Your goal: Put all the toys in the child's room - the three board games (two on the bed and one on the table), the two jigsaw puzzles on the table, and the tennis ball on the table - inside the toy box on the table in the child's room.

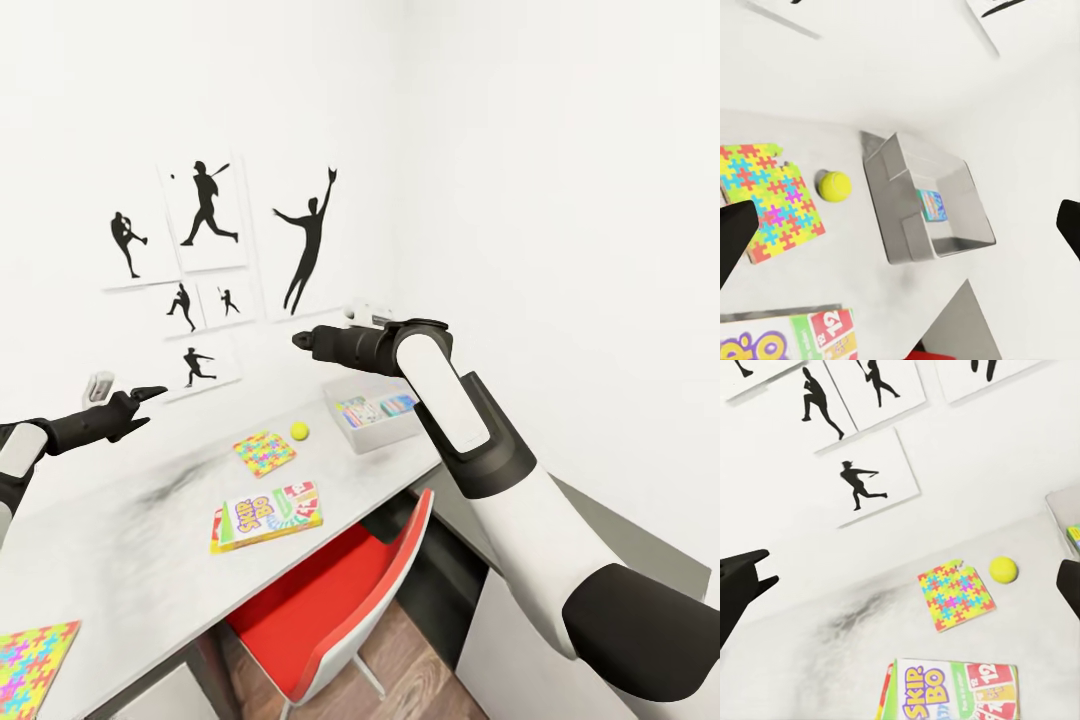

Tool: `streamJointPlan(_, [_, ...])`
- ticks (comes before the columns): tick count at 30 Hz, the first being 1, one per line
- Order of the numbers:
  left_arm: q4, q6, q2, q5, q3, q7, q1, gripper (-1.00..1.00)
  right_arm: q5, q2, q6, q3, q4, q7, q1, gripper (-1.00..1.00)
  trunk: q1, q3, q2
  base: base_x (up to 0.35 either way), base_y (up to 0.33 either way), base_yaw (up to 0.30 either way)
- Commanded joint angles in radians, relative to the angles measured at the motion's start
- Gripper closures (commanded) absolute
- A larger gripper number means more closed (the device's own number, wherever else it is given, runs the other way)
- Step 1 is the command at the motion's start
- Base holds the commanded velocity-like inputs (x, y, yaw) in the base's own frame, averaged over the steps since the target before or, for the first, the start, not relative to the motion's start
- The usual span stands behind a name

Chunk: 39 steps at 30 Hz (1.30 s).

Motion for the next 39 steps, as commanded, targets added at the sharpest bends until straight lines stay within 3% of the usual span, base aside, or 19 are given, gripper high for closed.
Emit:
streamJointPlan(1, [0.001, 0.006, 0.0, -0.001, 0.004, -0.002, -0.001, -1.0, -0.009, 0.0, 0.001, 0.0, -0.001, -0.01, -0.001, -1.0, 0.001, -0.001, -0.002, -0.001, 0.0, 0.129])
streamJointPlan(14, [0.001, 0.002, -0.002, -0.001, 0.002, -0.001, -0.001, -1.0, -0.009, 0.0, 0.002, 0.0, 0.002, -0.009, -0.001, -1.0, 0.001, 0.01, -0.002, -0.057, 0.0, 0.113])
streamJointPlan(39, [0.001, 0.007, 0.0, -0.01, 0.002, -0.001, -0.001, -1.0, -0.01, 0.0, 0.001, 0.001, 0.005, -0.009, -0.001, -1.0, 0.001, 0.01, -0.002, -0.107, 0.008, 0.282])
